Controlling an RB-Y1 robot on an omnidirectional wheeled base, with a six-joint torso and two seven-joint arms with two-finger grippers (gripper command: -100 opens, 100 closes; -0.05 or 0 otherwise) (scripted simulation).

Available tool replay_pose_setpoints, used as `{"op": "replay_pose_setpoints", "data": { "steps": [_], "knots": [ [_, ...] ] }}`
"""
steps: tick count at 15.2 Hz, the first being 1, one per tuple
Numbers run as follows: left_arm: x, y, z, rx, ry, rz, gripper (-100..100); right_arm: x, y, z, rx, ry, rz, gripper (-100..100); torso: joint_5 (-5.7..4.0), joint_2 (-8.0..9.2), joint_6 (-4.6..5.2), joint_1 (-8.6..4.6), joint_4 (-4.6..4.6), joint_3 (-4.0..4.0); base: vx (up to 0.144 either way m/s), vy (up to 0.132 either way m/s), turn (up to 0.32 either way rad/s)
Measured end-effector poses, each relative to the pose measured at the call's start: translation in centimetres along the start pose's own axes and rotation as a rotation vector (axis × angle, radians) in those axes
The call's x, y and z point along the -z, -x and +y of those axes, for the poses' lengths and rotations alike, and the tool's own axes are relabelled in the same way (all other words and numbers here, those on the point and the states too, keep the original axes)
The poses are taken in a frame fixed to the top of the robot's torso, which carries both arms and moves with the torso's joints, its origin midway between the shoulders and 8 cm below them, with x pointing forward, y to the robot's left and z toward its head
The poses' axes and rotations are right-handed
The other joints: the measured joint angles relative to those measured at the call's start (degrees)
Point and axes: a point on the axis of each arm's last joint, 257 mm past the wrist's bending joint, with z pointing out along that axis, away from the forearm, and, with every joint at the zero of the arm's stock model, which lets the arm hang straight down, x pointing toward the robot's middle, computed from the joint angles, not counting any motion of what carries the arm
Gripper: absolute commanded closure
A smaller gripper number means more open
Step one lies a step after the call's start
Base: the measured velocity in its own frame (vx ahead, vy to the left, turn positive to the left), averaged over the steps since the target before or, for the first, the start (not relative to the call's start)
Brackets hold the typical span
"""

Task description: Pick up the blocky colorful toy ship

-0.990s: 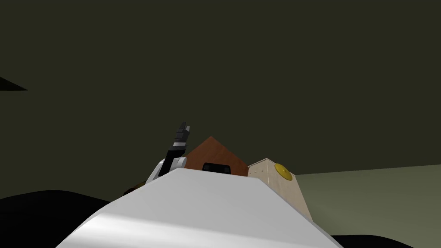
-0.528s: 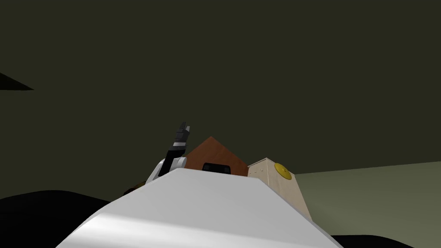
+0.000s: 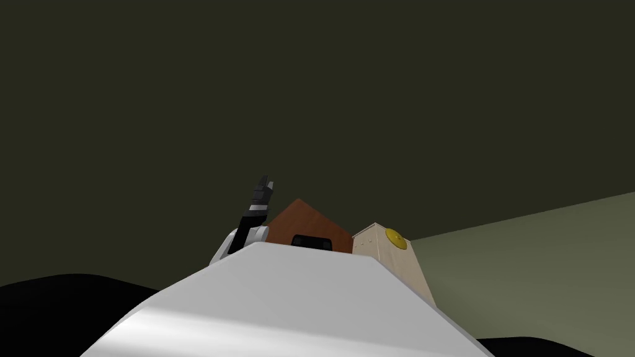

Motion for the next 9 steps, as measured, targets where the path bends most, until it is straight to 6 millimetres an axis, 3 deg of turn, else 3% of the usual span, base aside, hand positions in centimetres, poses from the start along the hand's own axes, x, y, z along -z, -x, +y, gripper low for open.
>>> {"op": "replay_pose_setpoints", "data": {
  "steps": [9],
  "knots": [
    [0.0,0.0,0.0,0.0,0.0,0.0,0,0.6,1.8,0.1,0.078,0.013,0.01,100,0.18,-0.02,0.05,0.22,-0.04,-0.03,0.058,-0.041,-0.152]
  ]
}}
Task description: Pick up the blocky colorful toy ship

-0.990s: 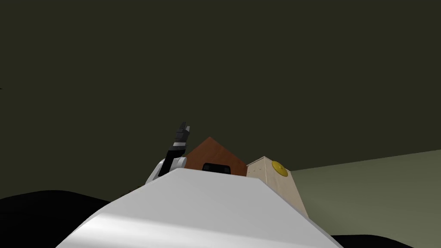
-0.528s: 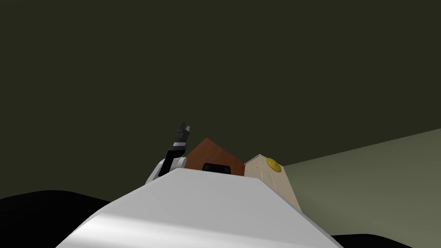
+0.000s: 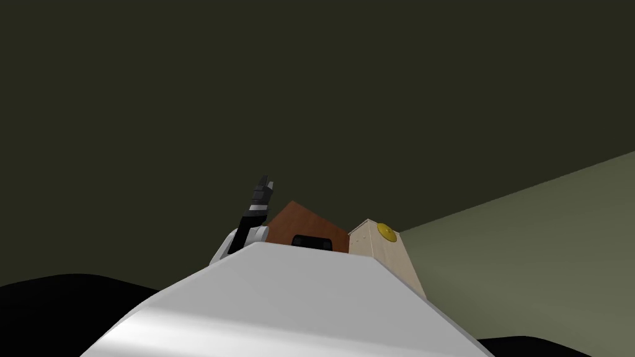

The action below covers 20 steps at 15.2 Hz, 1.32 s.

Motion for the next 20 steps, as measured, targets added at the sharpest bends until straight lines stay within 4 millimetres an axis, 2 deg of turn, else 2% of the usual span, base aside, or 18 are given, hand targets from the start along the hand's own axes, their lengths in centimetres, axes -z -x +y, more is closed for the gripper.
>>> {"op": "replay_pose_setpoints", "data": {
  "steps": [6,12,20],
  "knots": [
    [0.0,0.0,0.0,0.0,0.0,0.0,0,0.3,1.3,-0.1,0.058,0.0,0.001,100,0.12,0.05,-0.18,0.16,0.04,0.04,0.048,-0.032,-0.093],
    [0.0,0.0,0.0,0.0,0.0,0.0,0,0.8,2.6,-0.5,0.118,-0.012,0.0,100,0.29,0.05,-0.13,0.28,0.02,0.03,0.062,-0.036,-0.191],
    [0.0,0.0,0.0,0.0,0.0,0.0,0,1.5,5.3,-0.9,0.196,-0.035,-0.021,100,0.42,0.12,-0.32,0.49,0.06,0.07,0.057,-0.024,-0.108]
  ]
}}
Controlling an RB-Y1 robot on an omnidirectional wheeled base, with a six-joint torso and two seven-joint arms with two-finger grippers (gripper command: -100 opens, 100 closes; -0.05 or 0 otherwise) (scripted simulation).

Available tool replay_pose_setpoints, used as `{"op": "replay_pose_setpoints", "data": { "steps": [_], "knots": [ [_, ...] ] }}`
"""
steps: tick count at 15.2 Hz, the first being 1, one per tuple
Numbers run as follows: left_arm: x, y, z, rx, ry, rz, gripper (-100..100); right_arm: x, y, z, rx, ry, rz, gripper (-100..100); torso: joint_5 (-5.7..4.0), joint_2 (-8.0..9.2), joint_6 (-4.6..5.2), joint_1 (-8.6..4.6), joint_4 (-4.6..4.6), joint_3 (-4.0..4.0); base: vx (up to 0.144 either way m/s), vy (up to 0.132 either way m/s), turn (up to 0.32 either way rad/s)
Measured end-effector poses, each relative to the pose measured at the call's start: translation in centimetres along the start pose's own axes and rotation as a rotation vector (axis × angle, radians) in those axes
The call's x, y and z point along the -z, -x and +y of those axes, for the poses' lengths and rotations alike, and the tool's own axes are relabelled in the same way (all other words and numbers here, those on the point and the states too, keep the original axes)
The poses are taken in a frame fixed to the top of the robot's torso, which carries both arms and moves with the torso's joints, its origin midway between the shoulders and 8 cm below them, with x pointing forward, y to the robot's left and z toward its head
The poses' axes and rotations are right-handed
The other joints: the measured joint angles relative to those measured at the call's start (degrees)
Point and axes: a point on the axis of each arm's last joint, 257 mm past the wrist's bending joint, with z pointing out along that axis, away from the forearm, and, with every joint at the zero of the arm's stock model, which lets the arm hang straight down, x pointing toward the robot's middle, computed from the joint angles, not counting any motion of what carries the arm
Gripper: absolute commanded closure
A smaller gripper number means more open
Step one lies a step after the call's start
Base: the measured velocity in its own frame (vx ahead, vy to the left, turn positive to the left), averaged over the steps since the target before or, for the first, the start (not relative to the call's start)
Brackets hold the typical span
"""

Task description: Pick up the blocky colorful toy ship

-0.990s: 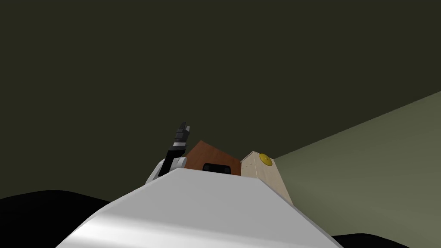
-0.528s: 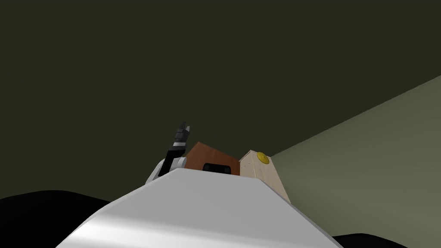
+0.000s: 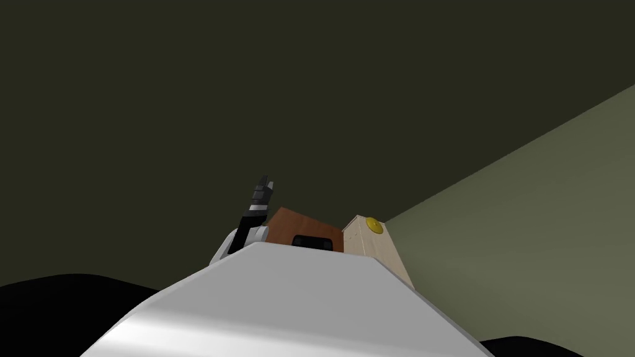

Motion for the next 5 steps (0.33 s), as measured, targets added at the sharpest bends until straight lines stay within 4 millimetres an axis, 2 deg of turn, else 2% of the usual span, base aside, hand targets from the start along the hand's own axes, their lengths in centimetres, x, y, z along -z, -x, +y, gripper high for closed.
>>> {"op": "replay_pose_setpoints", "data": {
  "steps": [1,2,5],
  "knots": [
    [0.0,0.0,0.0,0.0,0.0,0.0,0,0.2,0.2,-0.4,0.012,-0.007,-0.002,100,0.04,-0.01,0.12,-0.02,-0.02,0.0,0.086,-0.04,-0.28],
    [0.0,0.0,0.0,0.0,0.0,0.0,0,0.3,0.6,-0.6,0.023,-0.012,-0.005,100,0.03,-0.06,0.13,-0.02,-0.03,-0.03,0.072,-0.026,-0.124],
    [0.0,0.0,0.0,0.0,0.0,0.0,0,0.5,1.5,-0.6,0.046,-0.018,-0.015,100,0.09,0.01,-0.02,0.09,-0.01,0.0,0.02,-0.007,0.013]
  ]
}}
